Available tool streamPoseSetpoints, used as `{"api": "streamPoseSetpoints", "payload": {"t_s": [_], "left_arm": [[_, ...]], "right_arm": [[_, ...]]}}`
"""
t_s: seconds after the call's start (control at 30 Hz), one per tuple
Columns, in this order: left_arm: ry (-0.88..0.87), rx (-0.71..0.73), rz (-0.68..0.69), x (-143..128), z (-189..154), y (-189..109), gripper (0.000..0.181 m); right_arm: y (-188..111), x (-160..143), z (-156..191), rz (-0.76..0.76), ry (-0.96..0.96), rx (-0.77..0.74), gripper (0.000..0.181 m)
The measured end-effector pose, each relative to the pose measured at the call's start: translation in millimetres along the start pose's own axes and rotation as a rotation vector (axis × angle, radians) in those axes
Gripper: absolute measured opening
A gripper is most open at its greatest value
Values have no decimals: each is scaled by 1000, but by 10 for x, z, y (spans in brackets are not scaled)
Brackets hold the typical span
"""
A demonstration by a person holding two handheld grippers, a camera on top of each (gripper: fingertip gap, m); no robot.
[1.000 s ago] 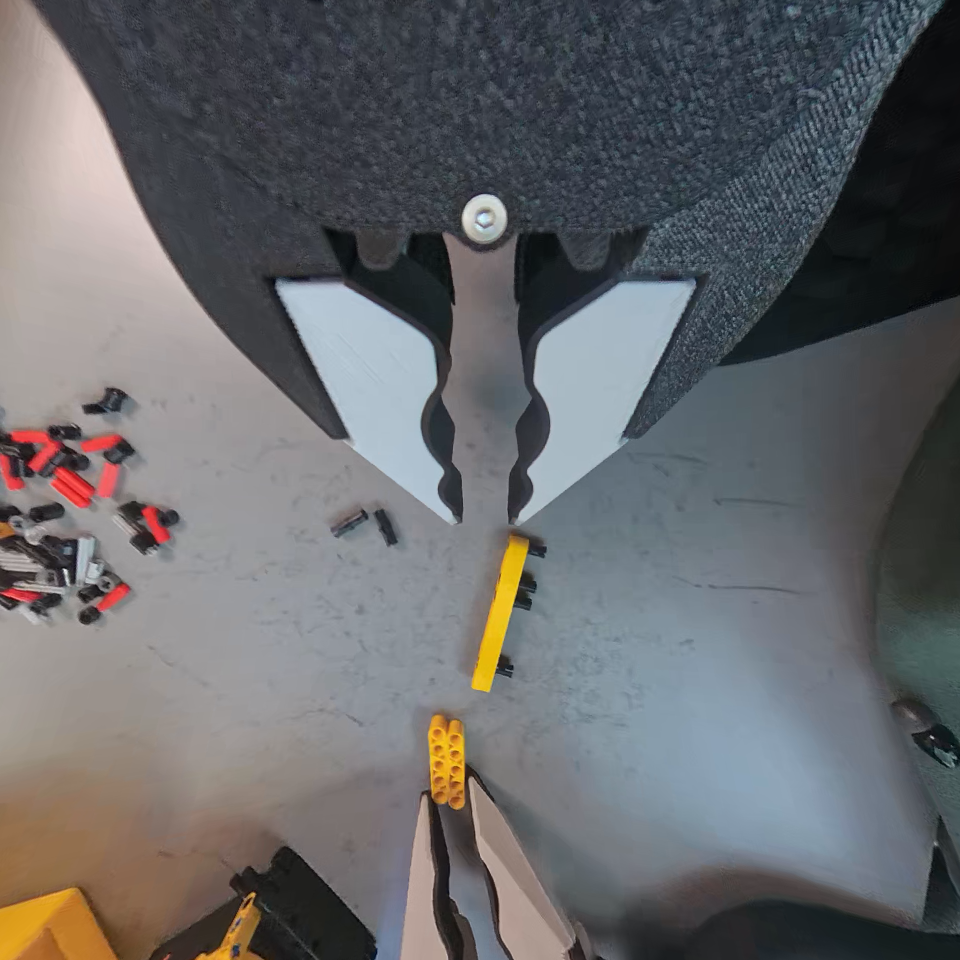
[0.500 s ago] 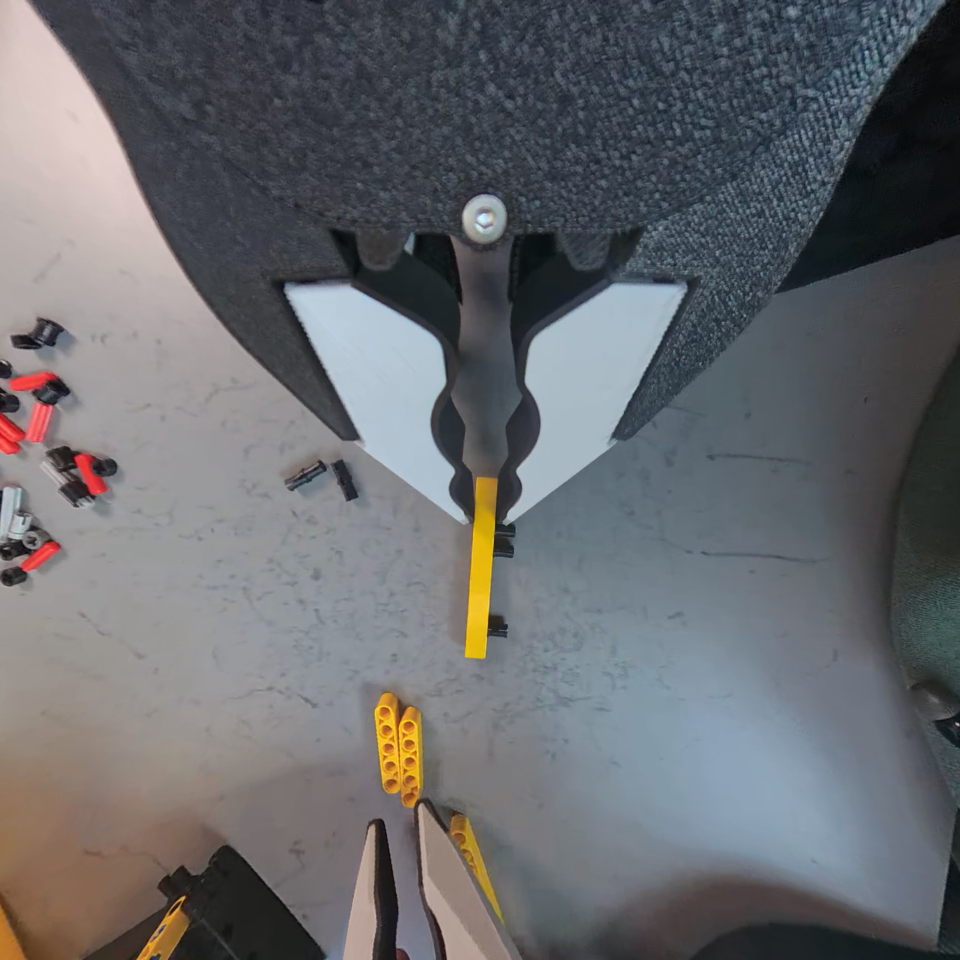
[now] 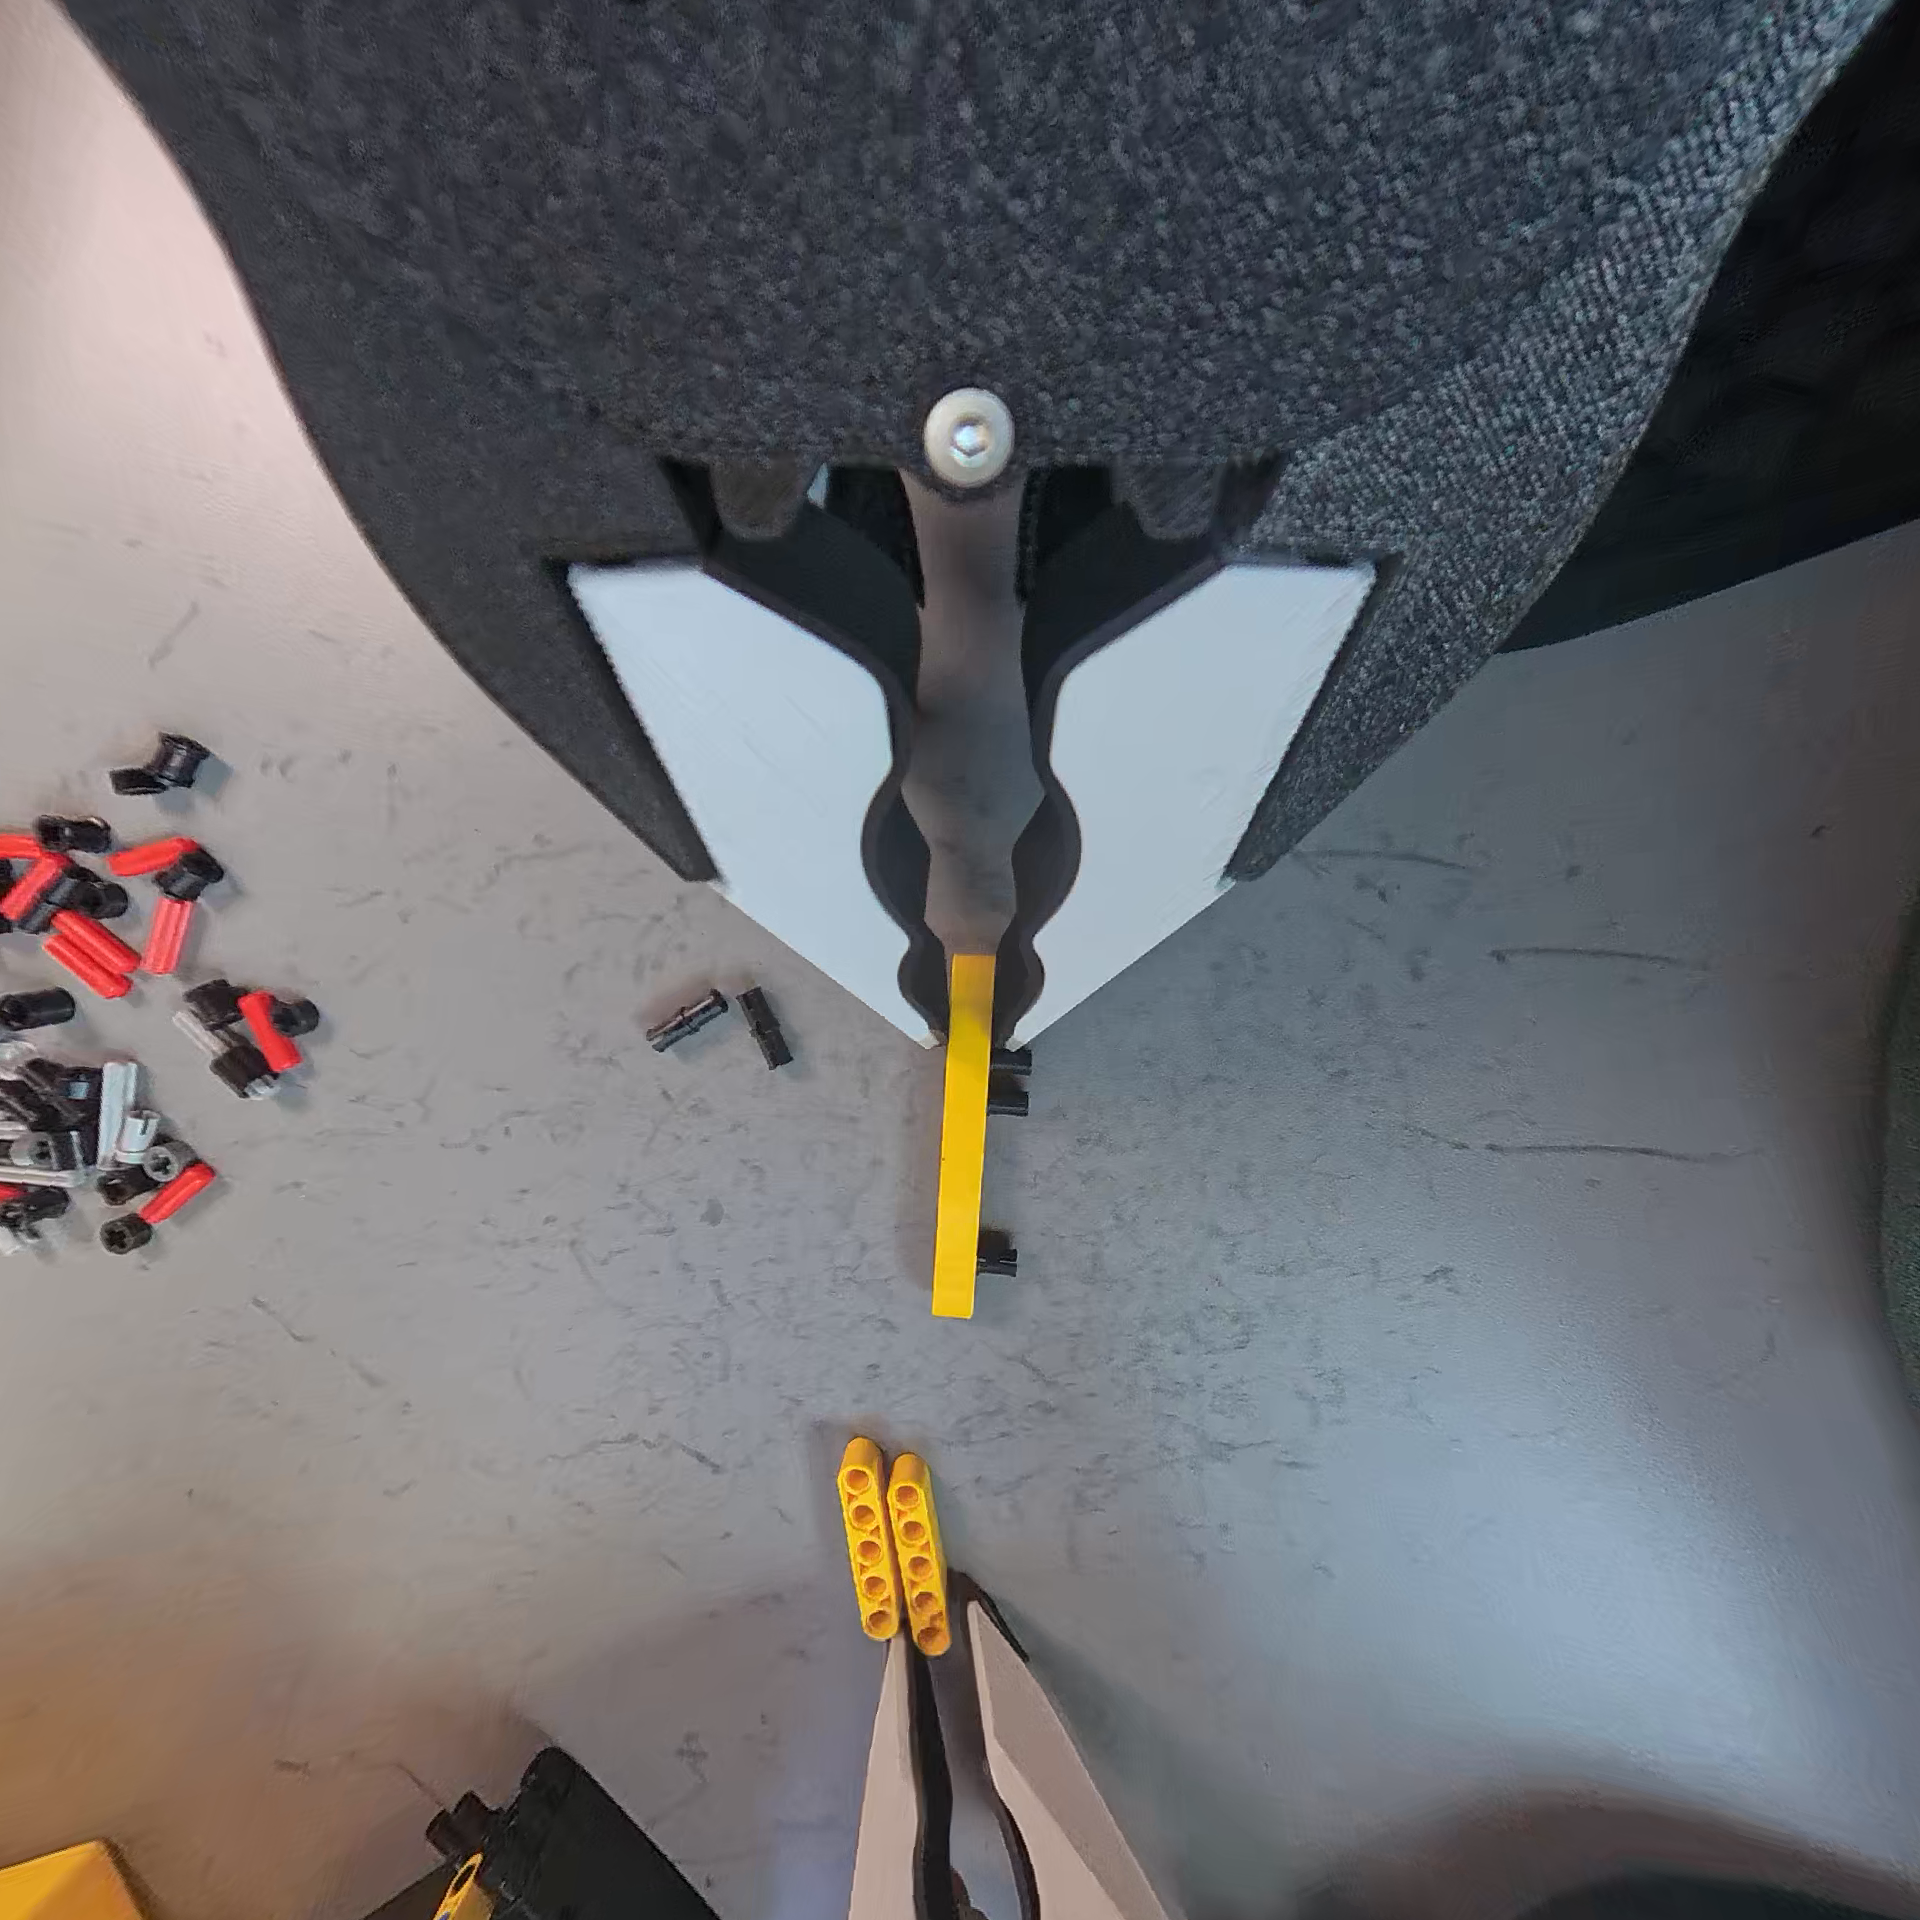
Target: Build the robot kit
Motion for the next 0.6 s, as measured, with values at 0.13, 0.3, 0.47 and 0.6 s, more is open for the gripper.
{"api": "streamPoseSetpoints", "payload": {"t_s": [0.13, 0.3, 0.47, 0.6], "left_arm": [[1, -10, 1, 0, -10, -1, 7], [-15, -41, 0, -16, -23, -49, 7], [-50, -157, -69, 44, -100, -114, 7], [-79, -285, -118, 121, -212, -85, 7]], "right_arm": [[7, 0, -3, -9, -5, -9, 9], [4, -7, -11, -17, -3, -14, 10], [18, -3, -9, -31, -22, -24, 8], [35, 8, 15, -42, -58, -22, 8]]}}
Point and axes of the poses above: each gripper's, where its closed fingertips meet, y out along the fingers, x out of its top, z = x × y across the jaws, the point moved 9 cm from there along -y, back along the fingers, and after that the axes turned 7 degrees about -z, right-handed, at the moved point
